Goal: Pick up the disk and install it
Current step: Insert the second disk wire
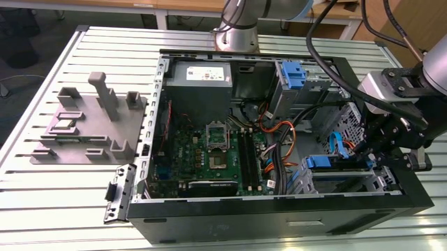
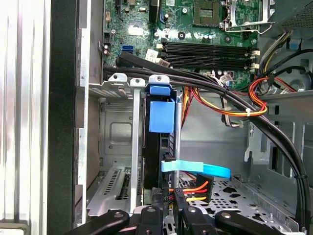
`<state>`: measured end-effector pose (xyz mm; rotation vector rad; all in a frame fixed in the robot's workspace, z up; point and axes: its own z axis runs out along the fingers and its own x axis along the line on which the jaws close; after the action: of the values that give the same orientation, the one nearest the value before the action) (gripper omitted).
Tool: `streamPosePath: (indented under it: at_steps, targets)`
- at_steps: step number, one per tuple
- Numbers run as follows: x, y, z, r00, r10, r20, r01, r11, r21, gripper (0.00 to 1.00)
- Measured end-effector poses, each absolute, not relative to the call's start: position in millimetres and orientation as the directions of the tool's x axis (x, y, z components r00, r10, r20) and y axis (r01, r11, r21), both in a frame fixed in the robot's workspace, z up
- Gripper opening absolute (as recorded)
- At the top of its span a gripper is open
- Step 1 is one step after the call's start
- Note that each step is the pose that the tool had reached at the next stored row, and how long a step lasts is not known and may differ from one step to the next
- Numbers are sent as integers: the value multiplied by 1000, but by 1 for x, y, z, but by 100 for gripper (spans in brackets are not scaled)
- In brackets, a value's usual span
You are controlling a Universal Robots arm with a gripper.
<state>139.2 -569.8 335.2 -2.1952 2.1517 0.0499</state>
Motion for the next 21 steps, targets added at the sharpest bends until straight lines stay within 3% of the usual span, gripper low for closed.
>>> streamPosePath:
  at_steps: [5,6,21]
  targets:
    - [139,-570,335,21,-997,-70,-999,-19,-25,22]
    - [139,-570,335,21,-997,-70,-999,-19,-25,16]
    - [133,-569,339,22,-997,-70,-999,-19,-41,16]
